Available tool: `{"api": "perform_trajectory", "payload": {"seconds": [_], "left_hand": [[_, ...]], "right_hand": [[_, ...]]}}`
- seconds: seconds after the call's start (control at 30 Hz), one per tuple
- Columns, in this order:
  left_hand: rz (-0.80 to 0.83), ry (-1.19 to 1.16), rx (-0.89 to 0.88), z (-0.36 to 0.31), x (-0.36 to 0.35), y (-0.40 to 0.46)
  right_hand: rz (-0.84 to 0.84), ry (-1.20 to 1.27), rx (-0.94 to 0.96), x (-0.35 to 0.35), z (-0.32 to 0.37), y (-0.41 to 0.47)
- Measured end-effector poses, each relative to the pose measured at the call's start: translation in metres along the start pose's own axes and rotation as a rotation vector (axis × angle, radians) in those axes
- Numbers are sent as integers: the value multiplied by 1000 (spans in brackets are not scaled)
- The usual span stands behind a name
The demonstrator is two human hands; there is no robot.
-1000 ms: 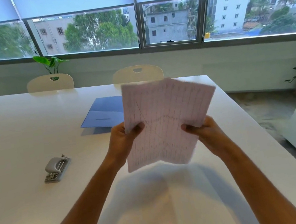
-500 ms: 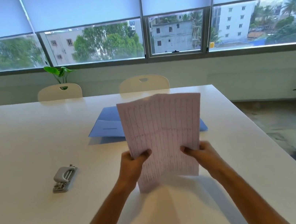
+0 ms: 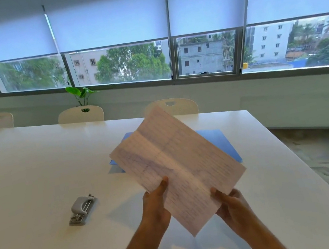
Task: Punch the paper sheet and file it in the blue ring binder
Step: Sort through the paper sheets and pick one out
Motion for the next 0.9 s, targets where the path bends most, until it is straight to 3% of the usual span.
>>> {"api": "perform_trajectory", "payload": {"seconds": [0.2,0.3,0.43,0.57,0.7,0.9], "left_hand": [[-31,36,81,-3,21,9],[-52,62,109,-40,43,25],[105,391,108,-89,55,37],[291,734,190,-95,46,37],[286,745,53,-86,35,39],[327,656,-182,-78,24,32]], "right_hand": [[-211,-248,166,4,9,-2],[-207,-368,187,23,23,-6],[-200,-466,161,45,34,-8],[-140,-517,169,42,41,-8],[-102,-602,189,35,50,-7],[-236,-568,282,33,58,-7]]}}
Point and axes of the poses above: each hand's wrist, its own y-axis towards the middle knuckle, its own x-axis out of the back of the hand, z = x × y, the point moved 2 cm from there along y, towards the middle knuckle, and after that the axes turned 12 degrees about -y, right-handed, at the moved point
